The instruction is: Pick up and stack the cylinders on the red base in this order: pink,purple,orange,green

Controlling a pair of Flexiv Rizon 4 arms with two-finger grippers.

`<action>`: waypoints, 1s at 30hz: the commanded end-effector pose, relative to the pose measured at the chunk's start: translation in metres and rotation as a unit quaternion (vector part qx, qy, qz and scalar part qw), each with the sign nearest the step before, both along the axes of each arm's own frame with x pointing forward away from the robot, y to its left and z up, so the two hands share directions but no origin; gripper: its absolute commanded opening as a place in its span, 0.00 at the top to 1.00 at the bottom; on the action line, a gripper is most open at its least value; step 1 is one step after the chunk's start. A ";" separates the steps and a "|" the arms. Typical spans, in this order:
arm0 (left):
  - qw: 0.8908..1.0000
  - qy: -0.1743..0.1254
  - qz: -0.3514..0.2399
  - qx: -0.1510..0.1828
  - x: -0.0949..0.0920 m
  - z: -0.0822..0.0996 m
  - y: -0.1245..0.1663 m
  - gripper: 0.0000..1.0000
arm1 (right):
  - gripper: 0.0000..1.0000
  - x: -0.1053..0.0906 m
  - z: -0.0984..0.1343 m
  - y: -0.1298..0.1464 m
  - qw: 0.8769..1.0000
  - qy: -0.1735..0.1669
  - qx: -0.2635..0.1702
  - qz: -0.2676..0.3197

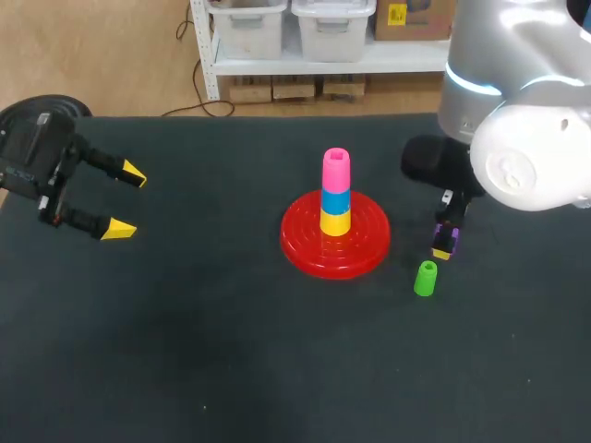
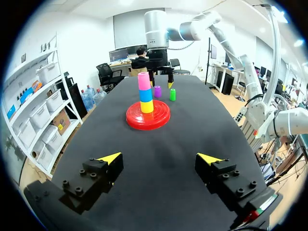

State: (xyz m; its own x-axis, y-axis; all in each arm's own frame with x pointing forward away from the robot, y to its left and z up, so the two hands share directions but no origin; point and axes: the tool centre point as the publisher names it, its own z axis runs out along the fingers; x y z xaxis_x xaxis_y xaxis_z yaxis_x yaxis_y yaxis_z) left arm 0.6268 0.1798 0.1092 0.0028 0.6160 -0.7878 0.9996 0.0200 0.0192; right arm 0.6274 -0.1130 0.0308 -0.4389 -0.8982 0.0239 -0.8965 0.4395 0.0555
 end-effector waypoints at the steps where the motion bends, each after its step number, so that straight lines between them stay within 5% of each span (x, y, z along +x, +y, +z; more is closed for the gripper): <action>1: 1.000 -0.003 0.000 -0.001 -0.001 -0.001 0.001 0.00 | 0.00 0.001 -0.002 0.000 1.000 0.001 -0.002 0.001; 30: 1.000 -0.003 0.000 -0.001 -0.001 -0.001 0.001 0.00 | 0.00 0.009 -0.012 0.003 1.000 0.001 -0.004 0.015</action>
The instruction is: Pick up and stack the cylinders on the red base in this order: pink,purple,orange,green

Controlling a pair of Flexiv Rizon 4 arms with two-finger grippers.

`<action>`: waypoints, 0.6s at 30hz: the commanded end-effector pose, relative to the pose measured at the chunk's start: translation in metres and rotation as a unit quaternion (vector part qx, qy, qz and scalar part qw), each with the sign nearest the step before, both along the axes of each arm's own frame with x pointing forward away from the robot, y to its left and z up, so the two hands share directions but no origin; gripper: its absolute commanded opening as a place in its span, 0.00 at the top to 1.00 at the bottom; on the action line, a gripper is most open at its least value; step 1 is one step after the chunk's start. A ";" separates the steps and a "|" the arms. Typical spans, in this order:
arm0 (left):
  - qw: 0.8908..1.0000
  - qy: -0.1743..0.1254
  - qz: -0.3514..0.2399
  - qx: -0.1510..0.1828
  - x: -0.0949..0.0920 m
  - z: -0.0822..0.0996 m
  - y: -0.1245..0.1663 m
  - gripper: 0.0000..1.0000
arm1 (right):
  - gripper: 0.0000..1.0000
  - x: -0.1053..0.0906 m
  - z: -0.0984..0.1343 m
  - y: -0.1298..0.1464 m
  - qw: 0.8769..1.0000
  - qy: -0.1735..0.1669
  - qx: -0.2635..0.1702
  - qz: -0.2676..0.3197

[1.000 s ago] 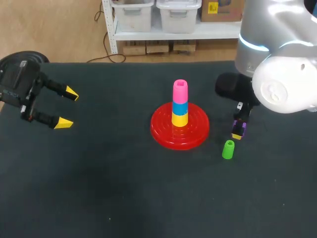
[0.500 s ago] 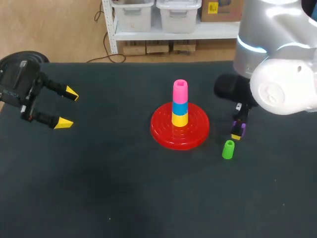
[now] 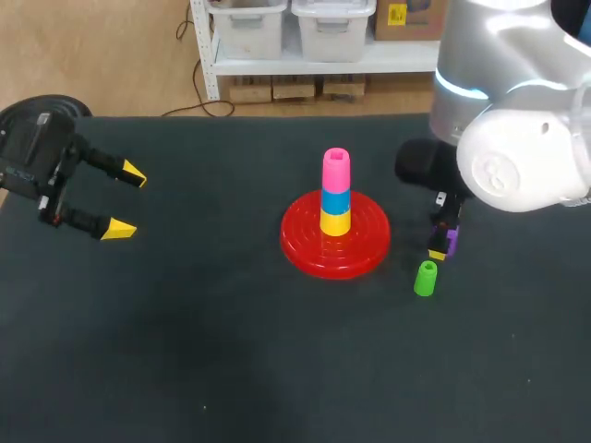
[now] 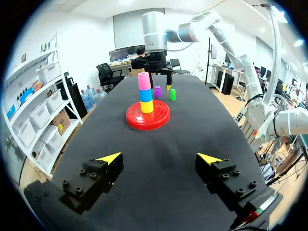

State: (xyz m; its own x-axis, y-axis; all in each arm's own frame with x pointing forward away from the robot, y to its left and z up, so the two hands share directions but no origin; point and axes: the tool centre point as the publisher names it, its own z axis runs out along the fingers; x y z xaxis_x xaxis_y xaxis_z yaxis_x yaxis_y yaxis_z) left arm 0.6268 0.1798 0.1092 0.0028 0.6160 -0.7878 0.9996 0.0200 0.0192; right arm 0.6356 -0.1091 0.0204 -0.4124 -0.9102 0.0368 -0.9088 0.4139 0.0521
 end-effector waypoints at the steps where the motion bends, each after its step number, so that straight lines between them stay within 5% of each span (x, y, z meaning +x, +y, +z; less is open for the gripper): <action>1: 1.000 -0.003 0.000 -0.001 -0.001 -0.001 0.001 0.00 | 0.00 0.000 -0.002 -0.001 1.000 0.000 0.002 0.000; 16: 1.000 -0.003 0.000 -0.001 -0.001 -0.001 0.001 0.00 | 0.00 0.000 -0.003 0.000 1.000 0.004 0.003 -0.002; 18: 1.000 -0.003 0.000 -0.001 -0.001 -0.001 0.001 0.00 | 0.59 0.000 -0.003 0.000 1.000 0.002 -0.001 -0.005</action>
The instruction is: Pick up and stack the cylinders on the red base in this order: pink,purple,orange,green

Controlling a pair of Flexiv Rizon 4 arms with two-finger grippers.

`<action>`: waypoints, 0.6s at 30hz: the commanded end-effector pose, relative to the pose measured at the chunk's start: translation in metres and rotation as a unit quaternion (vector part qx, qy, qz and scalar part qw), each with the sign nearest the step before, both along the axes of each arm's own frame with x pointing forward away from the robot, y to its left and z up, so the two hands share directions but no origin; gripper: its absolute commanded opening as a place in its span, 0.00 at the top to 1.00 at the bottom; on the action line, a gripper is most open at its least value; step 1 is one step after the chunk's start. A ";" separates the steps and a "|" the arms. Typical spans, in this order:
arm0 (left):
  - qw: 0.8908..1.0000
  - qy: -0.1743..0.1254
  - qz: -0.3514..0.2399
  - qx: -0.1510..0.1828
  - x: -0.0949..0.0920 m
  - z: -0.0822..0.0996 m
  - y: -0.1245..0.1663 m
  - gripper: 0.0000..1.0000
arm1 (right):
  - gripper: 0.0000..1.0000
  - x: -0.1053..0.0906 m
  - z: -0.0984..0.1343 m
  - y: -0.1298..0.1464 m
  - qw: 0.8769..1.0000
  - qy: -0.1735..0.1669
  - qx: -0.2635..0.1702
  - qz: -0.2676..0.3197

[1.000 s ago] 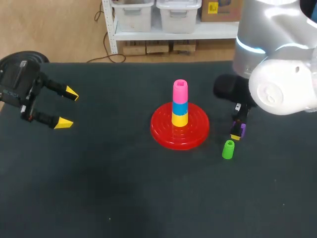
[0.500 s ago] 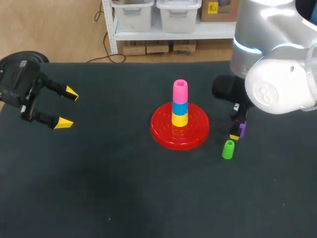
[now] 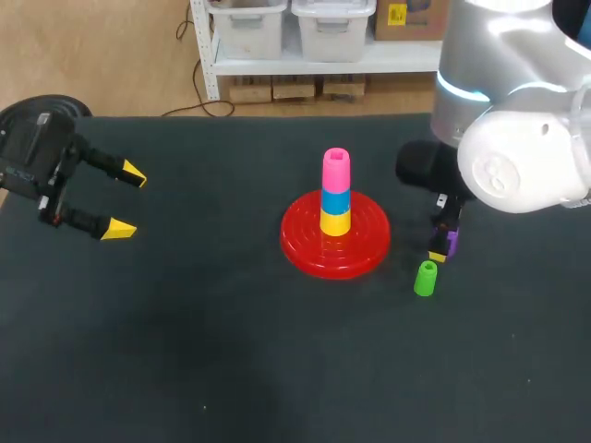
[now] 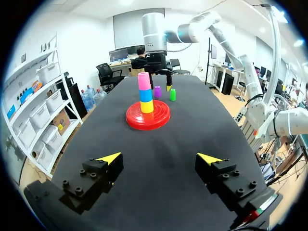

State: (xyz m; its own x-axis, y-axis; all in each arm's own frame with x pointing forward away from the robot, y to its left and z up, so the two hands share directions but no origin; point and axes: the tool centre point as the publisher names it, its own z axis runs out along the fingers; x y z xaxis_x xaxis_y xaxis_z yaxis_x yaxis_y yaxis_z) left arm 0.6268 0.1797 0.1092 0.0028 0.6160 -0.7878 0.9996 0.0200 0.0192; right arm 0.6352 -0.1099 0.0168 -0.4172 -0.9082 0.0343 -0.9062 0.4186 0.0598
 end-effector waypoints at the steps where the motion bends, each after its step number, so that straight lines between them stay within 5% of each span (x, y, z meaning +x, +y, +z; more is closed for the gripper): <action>1: 1.000 -0.003 0.000 -0.001 -0.001 -0.001 0.001 0.00 | 0.79 0.000 0.000 0.001 1.000 -0.001 -0.004 -0.003; 2: 1.000 -0.003 0.000 -0.001 -0.001 -0.001 0.001 0.00 | 1.00 0.000 0.001 0.001 1.000 -0.002 -0.008 -0.005; 18: 1.000 -0.003 0.000 -0.001 -0.001 -0.001 0.001 0.00 | 1.00 0.001 -0.005 0.003 1.000 0.004 -0.016 0.001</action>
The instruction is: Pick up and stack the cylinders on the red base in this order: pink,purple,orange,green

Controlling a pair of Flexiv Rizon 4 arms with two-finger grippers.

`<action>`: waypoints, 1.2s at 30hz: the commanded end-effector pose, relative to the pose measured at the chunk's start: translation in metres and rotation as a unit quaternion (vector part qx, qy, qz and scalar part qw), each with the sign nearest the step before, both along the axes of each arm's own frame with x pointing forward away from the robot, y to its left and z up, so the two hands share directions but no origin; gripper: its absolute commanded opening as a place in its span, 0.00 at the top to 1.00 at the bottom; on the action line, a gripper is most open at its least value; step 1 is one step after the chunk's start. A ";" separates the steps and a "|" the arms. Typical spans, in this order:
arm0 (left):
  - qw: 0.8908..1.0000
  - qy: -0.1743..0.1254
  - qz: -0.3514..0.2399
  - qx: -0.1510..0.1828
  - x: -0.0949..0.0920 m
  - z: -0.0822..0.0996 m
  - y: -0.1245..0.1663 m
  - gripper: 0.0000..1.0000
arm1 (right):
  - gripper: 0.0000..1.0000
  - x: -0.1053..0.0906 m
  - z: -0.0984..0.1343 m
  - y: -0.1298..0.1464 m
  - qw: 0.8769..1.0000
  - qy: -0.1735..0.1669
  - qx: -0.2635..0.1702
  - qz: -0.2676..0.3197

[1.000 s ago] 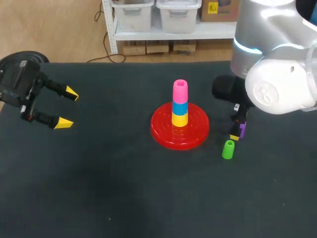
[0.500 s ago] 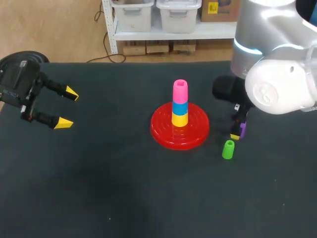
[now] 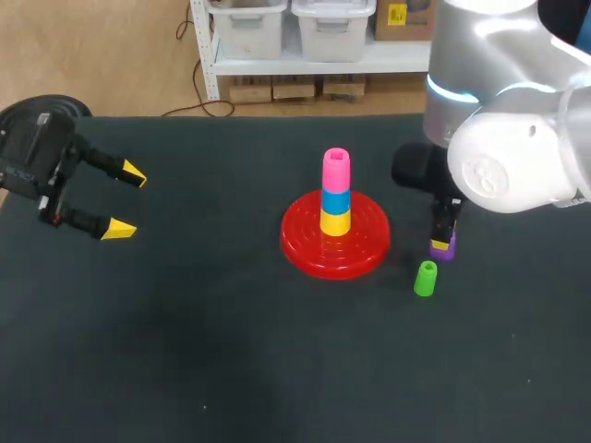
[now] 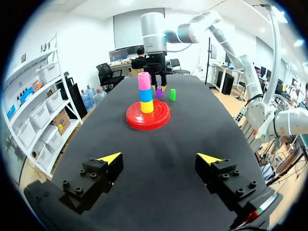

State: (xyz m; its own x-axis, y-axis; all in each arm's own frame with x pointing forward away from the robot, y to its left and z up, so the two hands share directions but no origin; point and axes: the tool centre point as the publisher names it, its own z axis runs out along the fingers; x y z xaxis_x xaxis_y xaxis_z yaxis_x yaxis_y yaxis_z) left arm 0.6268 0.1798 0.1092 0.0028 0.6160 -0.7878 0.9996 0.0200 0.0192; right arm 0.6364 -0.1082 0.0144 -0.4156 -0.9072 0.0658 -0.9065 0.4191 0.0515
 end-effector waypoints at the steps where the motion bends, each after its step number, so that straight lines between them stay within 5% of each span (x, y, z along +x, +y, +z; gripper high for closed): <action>1: 1.000 -0.003 0.000 -0.001 -0.001 -0.001 0.001 0.00 | 1.00 0.000 -0.003 0.001 1.000 0.001 0.001 0.000; 14: 1.000 -0.003 0.000 -0.001 -0.001 -0.001 0.001 0.00 | 1.00 0.001 0.028 -0.004 1.000 -0.025 -0.001 -0.009; 27: 1.000 -0.003 0.000 -0.001 -0.001 -0.001 0.001 0.00 | 1.00 0.013 0.121 0.016 0.996 -0.080 0.019 -0.019; 36: 1.000 -0.003 0.000 -0.001 -0.001 -0.001 0.001 0.00 | 1.00 0.037 0.161 0.048 0.996 -0.076 0.051 -0.003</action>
